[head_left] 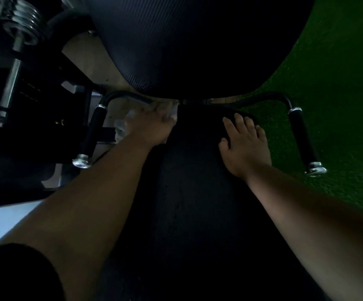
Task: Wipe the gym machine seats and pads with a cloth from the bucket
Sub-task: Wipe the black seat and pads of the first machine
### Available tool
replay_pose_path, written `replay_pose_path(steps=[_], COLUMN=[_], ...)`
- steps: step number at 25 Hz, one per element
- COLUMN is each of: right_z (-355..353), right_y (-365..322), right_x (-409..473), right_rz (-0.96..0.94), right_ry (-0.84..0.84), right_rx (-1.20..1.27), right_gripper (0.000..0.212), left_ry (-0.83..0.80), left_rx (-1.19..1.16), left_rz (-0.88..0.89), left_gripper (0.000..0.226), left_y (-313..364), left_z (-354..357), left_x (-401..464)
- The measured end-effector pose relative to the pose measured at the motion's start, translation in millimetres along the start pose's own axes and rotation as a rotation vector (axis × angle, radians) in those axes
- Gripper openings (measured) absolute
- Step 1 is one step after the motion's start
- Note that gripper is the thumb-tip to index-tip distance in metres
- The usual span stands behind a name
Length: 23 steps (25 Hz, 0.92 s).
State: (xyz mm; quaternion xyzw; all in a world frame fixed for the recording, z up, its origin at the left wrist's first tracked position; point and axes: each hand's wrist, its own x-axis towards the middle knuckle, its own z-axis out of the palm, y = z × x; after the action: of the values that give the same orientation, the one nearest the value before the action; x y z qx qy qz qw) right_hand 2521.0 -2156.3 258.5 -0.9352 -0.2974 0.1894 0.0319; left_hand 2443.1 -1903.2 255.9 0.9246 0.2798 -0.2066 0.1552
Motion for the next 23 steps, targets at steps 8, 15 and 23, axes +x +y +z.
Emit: replay_pose_path(steps=[8, 15, 23], right_z=[-1, -1, 2], right_y=[0, 0, -1], right_x=[1, 3, 3], right_rz=[0.005, 0.001, 0.009], right_ry=[0.009, 0.006, -0.021], right_rx=[-0.005, -0.007, -0.030], right_gripper=[0.063, 0.064, 0.068], left_ry=[-0.028, -0.002, -0.005], left_rx=[-0.128, -0.001, 0.020], left_rz=[0.134, 0.285, 0.030], left_gripper=[0.066, 0.052, 0.064], left_y=[-60, 0, -49], left_z=[9, 12, 21], left_x=[-47, -59, -61])
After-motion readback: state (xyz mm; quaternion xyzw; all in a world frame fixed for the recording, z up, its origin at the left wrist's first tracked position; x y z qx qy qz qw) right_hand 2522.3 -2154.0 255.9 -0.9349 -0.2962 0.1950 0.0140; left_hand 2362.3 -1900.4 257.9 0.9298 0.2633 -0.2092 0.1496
